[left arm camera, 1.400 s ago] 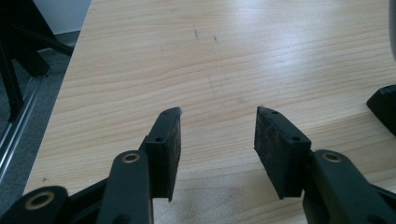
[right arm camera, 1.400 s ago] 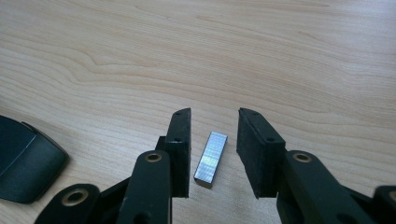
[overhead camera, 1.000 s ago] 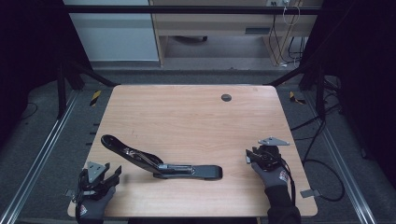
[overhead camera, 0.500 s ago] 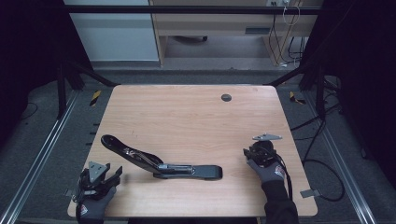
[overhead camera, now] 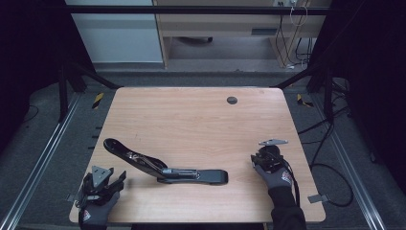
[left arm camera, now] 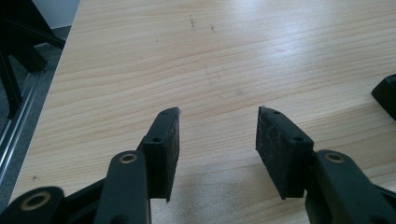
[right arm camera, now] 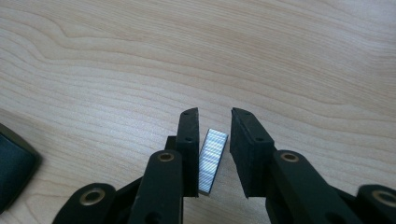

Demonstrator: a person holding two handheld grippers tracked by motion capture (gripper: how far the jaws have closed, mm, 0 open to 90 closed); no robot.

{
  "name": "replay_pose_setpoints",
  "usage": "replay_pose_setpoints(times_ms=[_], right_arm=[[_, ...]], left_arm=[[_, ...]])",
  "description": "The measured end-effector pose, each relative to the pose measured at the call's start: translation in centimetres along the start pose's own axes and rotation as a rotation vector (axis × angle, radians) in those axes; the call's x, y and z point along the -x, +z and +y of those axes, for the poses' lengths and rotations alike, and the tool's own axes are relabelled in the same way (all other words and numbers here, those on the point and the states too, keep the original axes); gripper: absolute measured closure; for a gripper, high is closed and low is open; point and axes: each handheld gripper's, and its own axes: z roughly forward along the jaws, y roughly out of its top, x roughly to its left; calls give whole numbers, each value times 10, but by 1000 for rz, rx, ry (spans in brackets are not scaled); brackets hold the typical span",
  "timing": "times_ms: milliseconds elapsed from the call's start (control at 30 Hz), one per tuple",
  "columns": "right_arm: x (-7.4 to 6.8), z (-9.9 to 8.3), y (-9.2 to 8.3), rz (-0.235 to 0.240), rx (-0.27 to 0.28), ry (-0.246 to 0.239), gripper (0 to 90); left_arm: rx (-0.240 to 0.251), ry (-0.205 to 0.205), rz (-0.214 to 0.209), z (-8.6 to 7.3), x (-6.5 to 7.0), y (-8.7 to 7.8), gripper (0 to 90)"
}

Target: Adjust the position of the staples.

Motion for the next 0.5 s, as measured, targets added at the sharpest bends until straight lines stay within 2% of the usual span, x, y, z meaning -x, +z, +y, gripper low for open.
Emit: replay_pose_setpoints(times_ms=[500], right_arm=[[0, -1, 10, -7, -45, -3, 742]], left_arm=[[-3, 4, -2, 0, 0, 0, 491]])
